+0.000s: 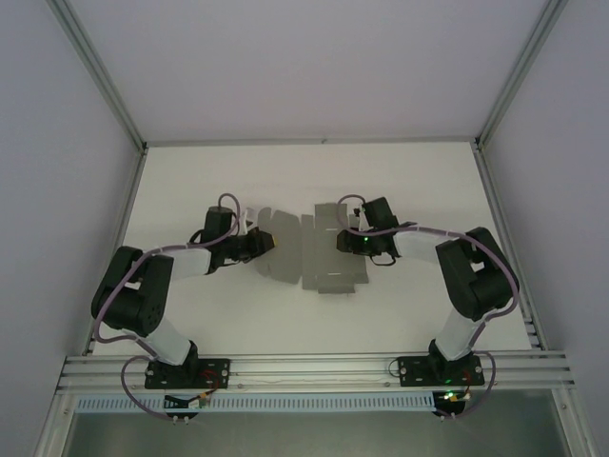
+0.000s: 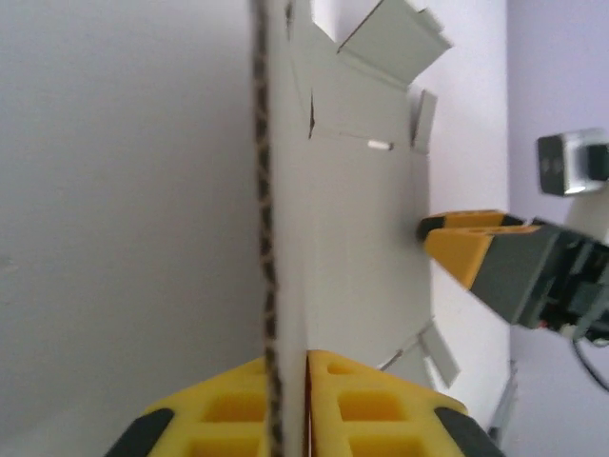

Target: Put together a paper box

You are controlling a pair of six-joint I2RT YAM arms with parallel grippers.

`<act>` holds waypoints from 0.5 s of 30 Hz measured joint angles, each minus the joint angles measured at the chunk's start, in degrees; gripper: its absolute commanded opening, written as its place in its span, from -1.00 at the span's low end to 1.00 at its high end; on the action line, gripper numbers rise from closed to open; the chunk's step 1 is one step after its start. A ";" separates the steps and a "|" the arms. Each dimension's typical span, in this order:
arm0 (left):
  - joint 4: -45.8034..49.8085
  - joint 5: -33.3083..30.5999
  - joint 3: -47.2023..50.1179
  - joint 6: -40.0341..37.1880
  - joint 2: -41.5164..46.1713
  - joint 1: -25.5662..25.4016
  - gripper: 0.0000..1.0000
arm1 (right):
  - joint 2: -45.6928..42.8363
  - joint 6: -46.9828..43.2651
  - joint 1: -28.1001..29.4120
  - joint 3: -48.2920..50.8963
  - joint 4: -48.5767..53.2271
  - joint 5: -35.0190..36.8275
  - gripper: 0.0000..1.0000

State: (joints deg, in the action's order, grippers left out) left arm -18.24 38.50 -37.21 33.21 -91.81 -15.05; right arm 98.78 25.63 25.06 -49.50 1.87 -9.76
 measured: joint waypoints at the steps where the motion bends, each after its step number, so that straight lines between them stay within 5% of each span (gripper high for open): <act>1: -0.24 0.04 0.24 0.39 0.83 -0.09 -1.00 | -0.35 -0.24 -0.20 0.26 -0.11 -0.35 0.12; 4: -0.13 0.15 0.44 0.66 3.69 -0.33 -1.00 | -1.86 -1.09 -0.94 0.50 1.53 -1.29 0.29; 9: 0.28 0.20 0.39 0.68 11.50 -0.52 -1.00 | -11.67 -2.71 -4.28 0.55 7.48 -2.19 1.00; 15: 4.63 -1.97 -3.15 0.85 25.18 -0.52 -1.00 | -27.32 -3.28 -12.22 0.20 11.63 -11.15 0.93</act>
State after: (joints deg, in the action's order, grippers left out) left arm -13.61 36.53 -40.36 34.06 -66.63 -15.57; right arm 71.46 22.35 12.84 -49.30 13.50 -20.91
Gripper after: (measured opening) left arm 0.069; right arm 0.992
